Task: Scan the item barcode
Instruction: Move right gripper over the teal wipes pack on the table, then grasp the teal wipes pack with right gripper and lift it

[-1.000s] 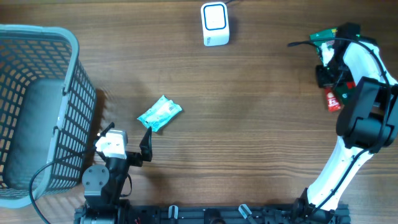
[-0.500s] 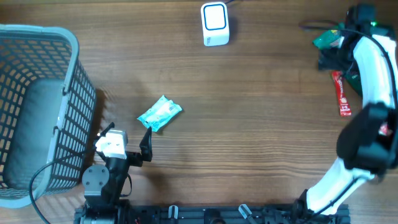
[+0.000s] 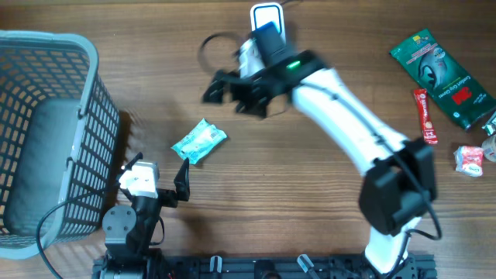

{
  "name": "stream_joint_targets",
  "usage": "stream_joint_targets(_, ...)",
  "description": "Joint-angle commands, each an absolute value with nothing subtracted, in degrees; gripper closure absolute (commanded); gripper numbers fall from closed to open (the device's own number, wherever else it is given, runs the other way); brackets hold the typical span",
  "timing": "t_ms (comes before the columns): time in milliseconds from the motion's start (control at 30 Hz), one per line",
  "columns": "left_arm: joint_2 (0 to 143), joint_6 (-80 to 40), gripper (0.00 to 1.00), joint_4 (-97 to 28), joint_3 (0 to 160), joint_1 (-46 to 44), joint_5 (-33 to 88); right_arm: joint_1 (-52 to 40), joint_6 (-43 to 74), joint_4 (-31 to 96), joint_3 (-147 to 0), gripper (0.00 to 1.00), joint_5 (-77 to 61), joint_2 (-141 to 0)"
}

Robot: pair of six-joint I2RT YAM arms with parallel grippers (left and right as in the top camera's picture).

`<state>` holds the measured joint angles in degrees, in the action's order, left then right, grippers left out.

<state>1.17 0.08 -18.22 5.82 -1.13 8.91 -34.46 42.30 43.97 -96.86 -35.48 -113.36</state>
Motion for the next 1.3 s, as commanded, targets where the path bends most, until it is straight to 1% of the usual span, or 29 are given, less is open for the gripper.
stream_joint_targets(0, 0.82, -0.47, 0.0, -18.11, 5.61, -1.28, 9.41, -41.8, 74.61, 43.42, -96.29, 0.13, -23.81, -116.97)
stream_joint_targets(33, 0.82, -0.47, 0.0, -18.11, 5.61, -1.28, 9.41, -43.33, 79.68, 43.2, -96.29, 0.1, -21.56, -117.78)
stream_joint_targets(67, 0.82, -0.47, 0.0, -18.11, 5.61, -1.28, 9.41, -45.15, 85.1, 42.81, -96.29, 0.0, -19.03, -118.89)
stream_joint_targets(133, 0.82, -0.49, 0.0, -18.11, 5.61, -1.28, 9.39, -47.13, 90.78, 41.63, -96.29, 0.0, -16.86, -120.92)
stream_joint_targets(200, 0.82, -0.47, 0.0, -18.11, 5.61, -1.28, 9.41, -48.42, 91.61, 39.03, -96.29, 0.01, -16.62, -123.48)
stream_joint_targets(267, 0.82, -0.47, 0.0, -18.11, 5.61, -1.28, 9.39, -48.97, 91.53, 38.0, -96.27, 0.16, -16.01, -126.17)
stream_joint_targets(300, 0.82, -0.49, 0.0, -18.11, 5.61, -1.28, 9.39, -48.97, 91.55, 37.95, -96.27, 0.2, -15.81, -127.33)
stream_joint_targets(333, 0.82, -0.49, 0.0, -18.11, 5.61, -1.28, 9.39, -48.88, 91.53, 37.89, -96.27, 0.28, -15.77, -128.44)
stream_joint_targets(367, 0.82, -0.49, 0.0, -18.11, 5.61, -1.28, 9.39, -48.69, 91.53, 37.74, -96.27, 0.38, -15.77, -129.51)
stream_joint_targets(400, 0.82, -0.49, 0.0, -18.11, 5.61, -1.28, 9.39, -48.69, 91.53, 37.76, -96.25, 0.43, -15.84, -130.06)
stream_joint_targets(467, 0.82, -0.47, 0.0, -18.11, 5.61, -1.28, 9.41, -48.77, 91.39, 37.76, -96.25, 0.57, -15.9, -130.54)
stream_joint_targets(500, 0.82, -0.47, 0.0, -18.11, 5.61, -1.28, 9.41, -48.93, 90.52, 37.78, -96.25, 0.72, -16.32, -130.54)
stream_joint_targets(533, 0.82, -0.47, 0.0, -18.11, 5.61, -1.28, 9.39, -49.04, 87.29, 37.76, -96.25, 0.85, -16.32, -130.54)
stream_joint_targets(567, 0.82, -0.47, 0.0, -18.11, 5.61, -1.28, 9.39, -49.01, 82.56, 38.02, -96.25, 0.92, -16.34, -130.52)
stream_joint_targets(600, 0.82, -0.47, 0.0, -18.11, 5.61, -1.28, 9.41, -48.99, 77.34, 38.81, -96.25, 0.96, -16.67, -130.52)
stream_joint_targets(633, 0.82, -0.47, 0.0, -18.11, 5.61, -1.28, 9.39, -48.75, 71.99, 40.29, -96.27, 0.96, -16.69, -130.52)
stream_joint_targets(667, 0.82, -0.49, 0.0, -18.11, 5.61, -1.28, 9.39, -47.99, 58.89, 45.74, -96.27, 0.96, -16.43, -130.5)
stream_joint_targets(800, 0.82, -0.49, 0.0, -18.11, 5.61, -1.28, 9.41, -45.3, 23.59, 58.96, -96.31, 0.95, -14.02, -130.26)
stream_joint_targets(833, 0.82, -0.49, 0.0, -18.11, 5.61, -1.28, 9.39, -44.25, 17.74, 65.78, -96.31, 0.95, -6.5, -129.88)
stream_joint_targets(867, 0.82, -0.47, 0.0, -18.11, 5.61, -1.28, 9.39, -43.64, 18.81, 69.78, -96.31, 0.94, 1.06, -129.73)
stream_joint_targets(900, 0.82, -0.49, 0.0, -18.11, 5.61, -1.28, 9.39, -42.92, 22.04, 74.0, -96.31, 0.69, 11.55, -129.47)
stream_joint_targets(933, 0.82, -0.47, 0.0, -18.11, 5.61, -1.28, 9.39, -42.3, 24.03, 76.95, -96.31, 0.37, 20.08, -128.95)
stream_joint_targets(967, 0.82, -0.49, 0.0, -18.11, 5.61, -1.28, 9.39, -42.04, 23.94, 77.52, -96.31, 0.01, 23.24, -128.44)
stream_joint_targets(1000, 0.82, -0.47, 0.0, -18.11, 5.61, -1.28, 9.41, -41.91, 23.94, 77.65, -96.36, 0.0, 24.84, -127.85)
stream_joint_targets(1067, 0.82, -0.47, 0.0, -18.11, 5.61, -1.28, 9.39, -41.91, 24.03, 76.47, -96.4, 0.0, 20.88, -125.82)
stream_joint_targets(1133, 0.82, -0.49, 0.0, -18.11, 5.61, -1.28, 9.39, -41.93, 24.16, 74.17, -96.4, 0.0, 14.28, -124.05)
stream_joint_targets(1200, 0.82, -0.49, 0.0, -18.11, 5.61, -1.28, 9.39, -41.91, 24.05, 71.11, -96.4, 0.0, 4.32, -121.86)
stream_joint_targets(1233, 0.82, -0.47, 0.0, -18.11, 5.61, -1.28, 9.39, -41.91, 24.16, 70.06, -96.4, 0.06, 0.6, -121.1)
stream_joint_targets(1267, 0.82, -0.49, 0.0, -18.11, 5.61, -1.28, 9.41, -41.93, 24.14, 68.25, -96.4, 0.47, -5.17, -120.29)
